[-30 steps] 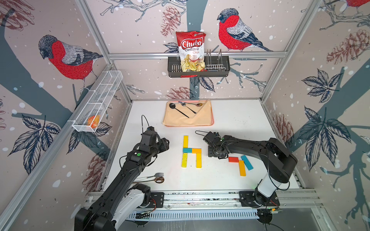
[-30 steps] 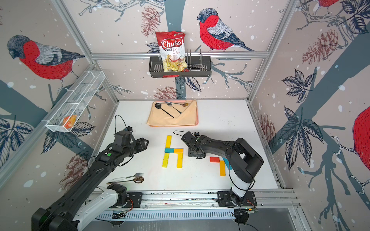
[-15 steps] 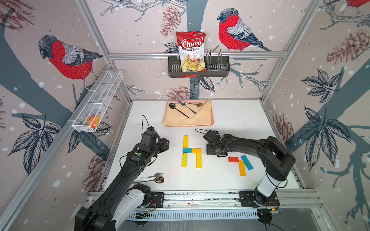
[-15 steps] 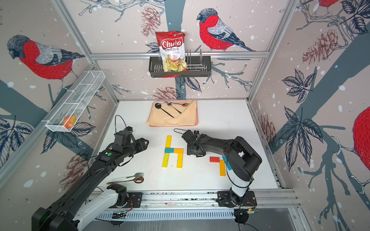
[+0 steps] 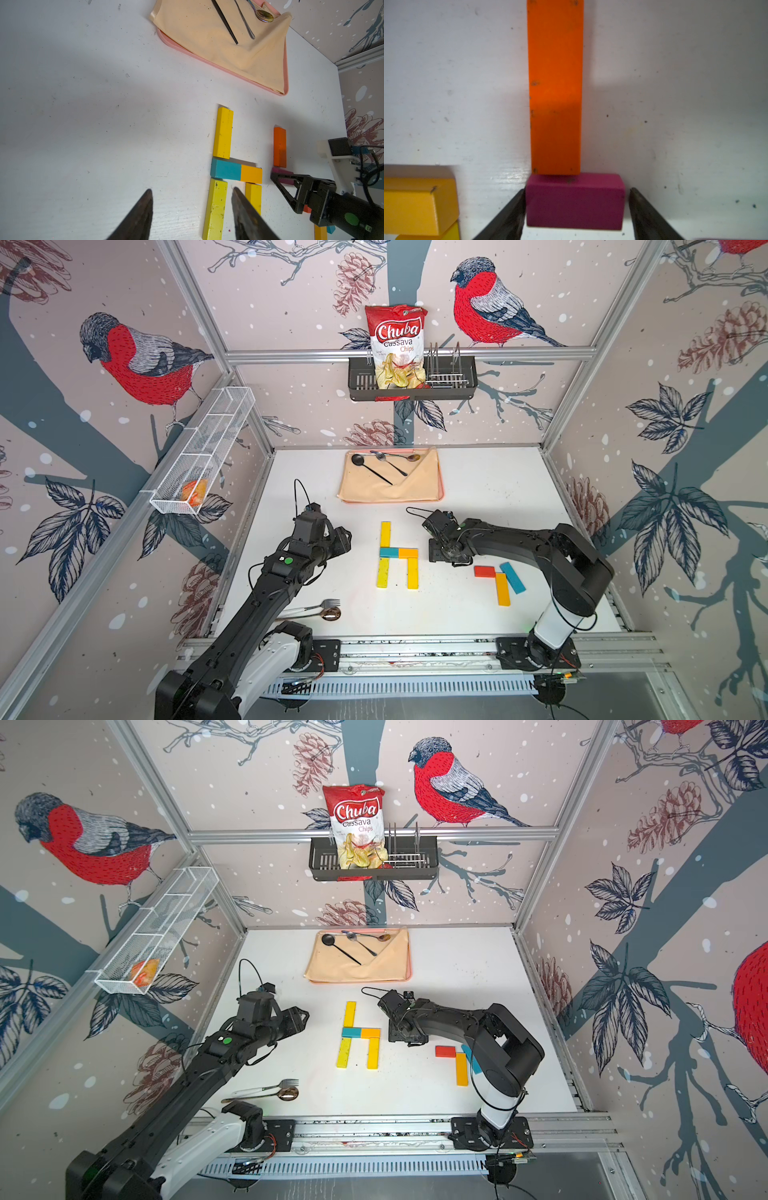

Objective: Assemble the letter h with building blocks
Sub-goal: Assemble the building block at the center of the board.

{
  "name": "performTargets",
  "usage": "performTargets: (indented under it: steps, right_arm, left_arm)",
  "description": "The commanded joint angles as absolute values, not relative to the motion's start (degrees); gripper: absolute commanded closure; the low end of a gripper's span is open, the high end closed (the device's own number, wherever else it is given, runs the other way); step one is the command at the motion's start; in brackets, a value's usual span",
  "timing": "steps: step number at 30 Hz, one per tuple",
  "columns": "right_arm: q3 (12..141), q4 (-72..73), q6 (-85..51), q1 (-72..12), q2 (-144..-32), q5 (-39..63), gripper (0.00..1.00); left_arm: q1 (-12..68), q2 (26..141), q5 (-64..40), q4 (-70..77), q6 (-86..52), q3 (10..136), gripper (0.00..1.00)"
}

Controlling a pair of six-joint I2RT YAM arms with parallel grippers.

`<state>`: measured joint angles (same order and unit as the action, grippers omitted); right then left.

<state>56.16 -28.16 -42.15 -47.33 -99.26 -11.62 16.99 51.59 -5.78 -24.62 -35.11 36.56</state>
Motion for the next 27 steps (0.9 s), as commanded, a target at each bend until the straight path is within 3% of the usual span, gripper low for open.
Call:
performTargets:
  steps: [1, 27]
  right_arm:
    - [55.94, -30.87, -41.62, -47.24, -99.21, -12.32, 0.27]
    - [57.56, -31.63, -40.61, -47.10, -101.30, -13.44, 0.31]
  left_arm:
    - [16.95, 51.68, -5.27, -23.31, -35.06, 36.55, 0.41]
    - [16.95, 52.12, -5.18, -23.38, -34.84, 36.65, 0.41]
